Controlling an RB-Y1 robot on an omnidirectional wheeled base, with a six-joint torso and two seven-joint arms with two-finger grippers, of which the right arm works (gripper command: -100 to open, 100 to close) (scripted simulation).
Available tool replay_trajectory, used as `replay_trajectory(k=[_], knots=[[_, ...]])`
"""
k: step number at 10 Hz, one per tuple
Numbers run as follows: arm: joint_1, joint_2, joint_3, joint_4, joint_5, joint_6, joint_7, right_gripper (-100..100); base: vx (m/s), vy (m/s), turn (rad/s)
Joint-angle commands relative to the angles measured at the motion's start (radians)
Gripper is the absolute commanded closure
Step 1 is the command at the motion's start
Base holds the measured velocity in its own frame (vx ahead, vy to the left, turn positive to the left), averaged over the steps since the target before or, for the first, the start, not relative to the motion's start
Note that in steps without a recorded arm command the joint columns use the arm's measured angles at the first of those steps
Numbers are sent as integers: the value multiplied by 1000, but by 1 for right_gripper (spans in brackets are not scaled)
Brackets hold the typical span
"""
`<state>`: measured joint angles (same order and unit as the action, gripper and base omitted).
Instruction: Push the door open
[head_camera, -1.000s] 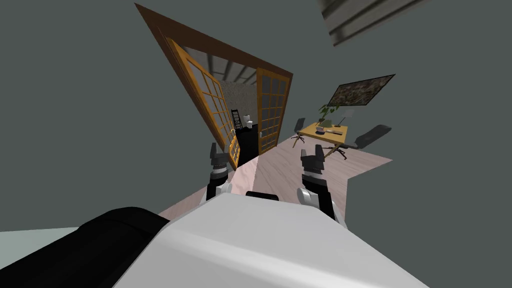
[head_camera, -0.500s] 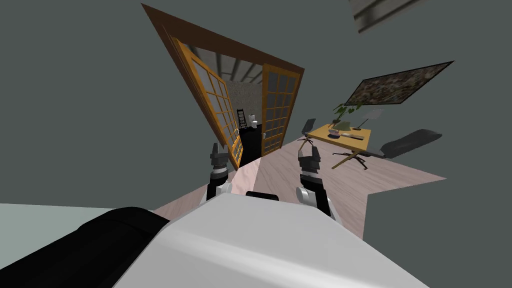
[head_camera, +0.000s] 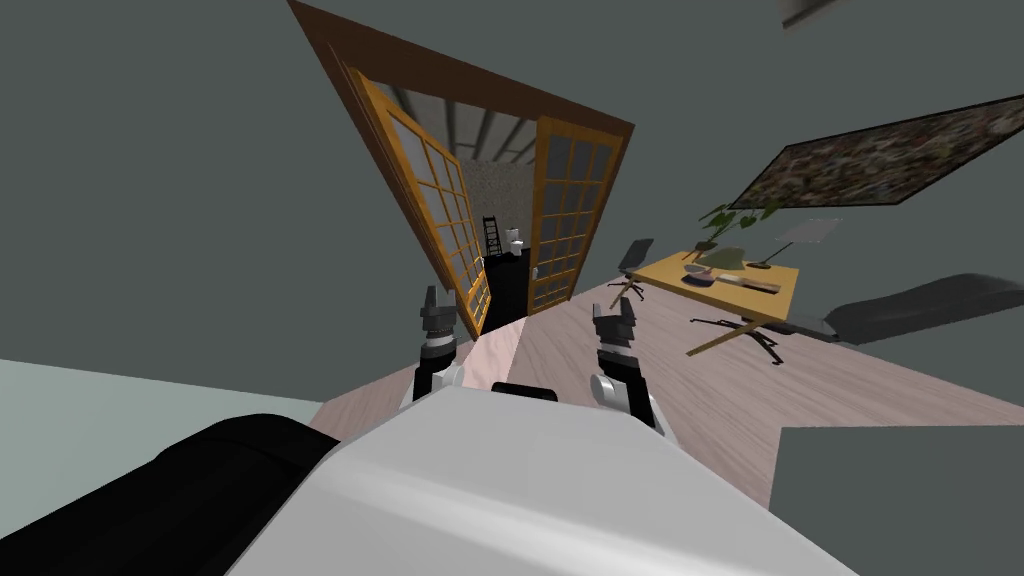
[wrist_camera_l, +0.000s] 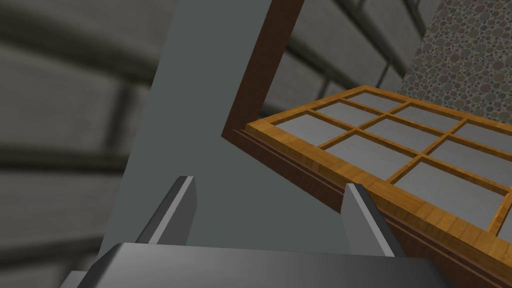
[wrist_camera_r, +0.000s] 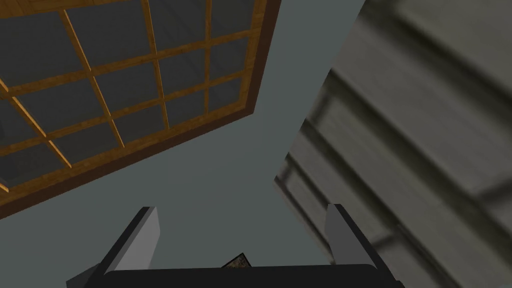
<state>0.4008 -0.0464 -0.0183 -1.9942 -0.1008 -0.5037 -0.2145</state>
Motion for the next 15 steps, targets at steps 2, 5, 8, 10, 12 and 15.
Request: replay_trajectory(k=[2,5,8,10,12,15], knots=[[-22,-13,-1,53,-25,-17,-35,-100,114,-76,206],[-45,-25,-1,116,-55,-39,-77,-100,116,-84,172],[-63,-33,-1,165,-78,-57,-110,-100,81,-56,128],[-75,-38,-1,200,-95,-69,-133,-100,66,-69,169],[-88,-42,-1,235,-111,-81,-157,-100,80,-80,144],[-107,-48,-1,289,-137,-100,-192,-100,77,-73,155]])
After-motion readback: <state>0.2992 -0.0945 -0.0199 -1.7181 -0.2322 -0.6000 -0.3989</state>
